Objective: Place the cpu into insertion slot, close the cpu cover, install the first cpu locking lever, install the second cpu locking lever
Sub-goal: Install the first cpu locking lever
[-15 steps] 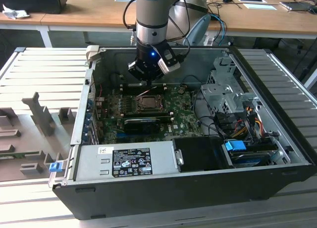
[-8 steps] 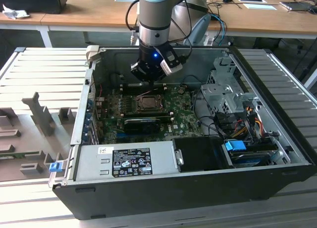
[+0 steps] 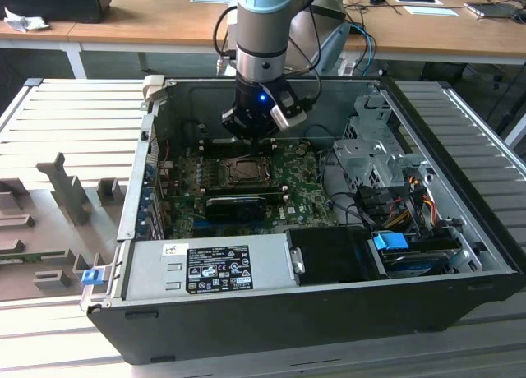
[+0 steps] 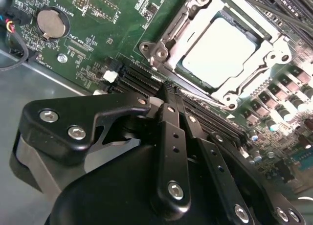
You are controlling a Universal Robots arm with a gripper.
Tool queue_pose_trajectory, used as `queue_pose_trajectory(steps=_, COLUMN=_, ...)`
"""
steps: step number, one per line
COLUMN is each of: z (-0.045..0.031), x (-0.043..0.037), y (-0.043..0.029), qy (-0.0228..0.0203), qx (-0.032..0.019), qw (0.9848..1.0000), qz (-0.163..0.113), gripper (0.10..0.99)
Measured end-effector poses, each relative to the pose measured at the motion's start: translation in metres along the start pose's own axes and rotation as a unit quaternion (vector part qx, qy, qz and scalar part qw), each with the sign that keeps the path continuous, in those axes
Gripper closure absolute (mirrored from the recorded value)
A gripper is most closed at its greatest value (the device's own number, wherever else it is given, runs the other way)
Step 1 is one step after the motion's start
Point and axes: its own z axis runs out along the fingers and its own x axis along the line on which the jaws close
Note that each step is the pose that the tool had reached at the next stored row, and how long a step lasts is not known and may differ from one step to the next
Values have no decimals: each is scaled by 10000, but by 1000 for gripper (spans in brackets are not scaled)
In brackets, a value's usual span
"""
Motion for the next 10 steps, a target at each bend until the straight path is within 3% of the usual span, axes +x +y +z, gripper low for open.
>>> queue_pose_trajectory(steps=10, z=57, x=-18, y=-6, qy=3, qx=43, qw=10000, qz=1, gripper=980)
